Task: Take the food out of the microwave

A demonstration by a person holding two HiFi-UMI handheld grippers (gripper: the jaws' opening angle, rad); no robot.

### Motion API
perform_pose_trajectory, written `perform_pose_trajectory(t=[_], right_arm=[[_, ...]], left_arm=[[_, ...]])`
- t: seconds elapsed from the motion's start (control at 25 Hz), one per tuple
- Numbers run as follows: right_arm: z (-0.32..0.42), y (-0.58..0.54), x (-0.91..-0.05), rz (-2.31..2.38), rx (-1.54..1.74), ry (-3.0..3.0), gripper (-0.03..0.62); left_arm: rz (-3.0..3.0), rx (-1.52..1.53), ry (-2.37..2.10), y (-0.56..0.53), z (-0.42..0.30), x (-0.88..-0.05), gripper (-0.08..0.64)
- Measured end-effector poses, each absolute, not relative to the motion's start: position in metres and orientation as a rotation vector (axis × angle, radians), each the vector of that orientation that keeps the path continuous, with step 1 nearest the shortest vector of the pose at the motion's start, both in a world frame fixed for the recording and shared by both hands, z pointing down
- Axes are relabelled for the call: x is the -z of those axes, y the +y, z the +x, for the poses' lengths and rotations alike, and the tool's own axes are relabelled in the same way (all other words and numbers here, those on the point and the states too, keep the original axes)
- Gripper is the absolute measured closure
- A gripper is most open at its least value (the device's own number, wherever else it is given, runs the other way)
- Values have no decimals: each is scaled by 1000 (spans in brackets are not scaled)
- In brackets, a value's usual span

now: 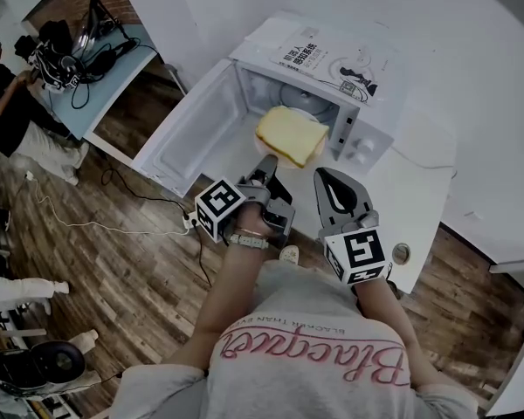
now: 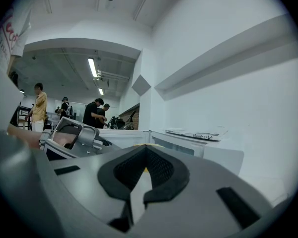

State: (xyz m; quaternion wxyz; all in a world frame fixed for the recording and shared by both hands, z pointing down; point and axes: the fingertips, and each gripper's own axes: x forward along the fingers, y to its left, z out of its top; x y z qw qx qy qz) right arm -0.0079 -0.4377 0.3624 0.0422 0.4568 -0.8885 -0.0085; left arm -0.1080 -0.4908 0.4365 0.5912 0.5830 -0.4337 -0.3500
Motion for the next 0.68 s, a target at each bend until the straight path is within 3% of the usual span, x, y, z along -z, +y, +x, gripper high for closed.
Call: perform_pose_trajectory(t=[0.68], right_arm=[[1,-454,-366,1398,2,-2721,583]], left_arm=[[1348,809,-1025,-510,-100,-436,546]])
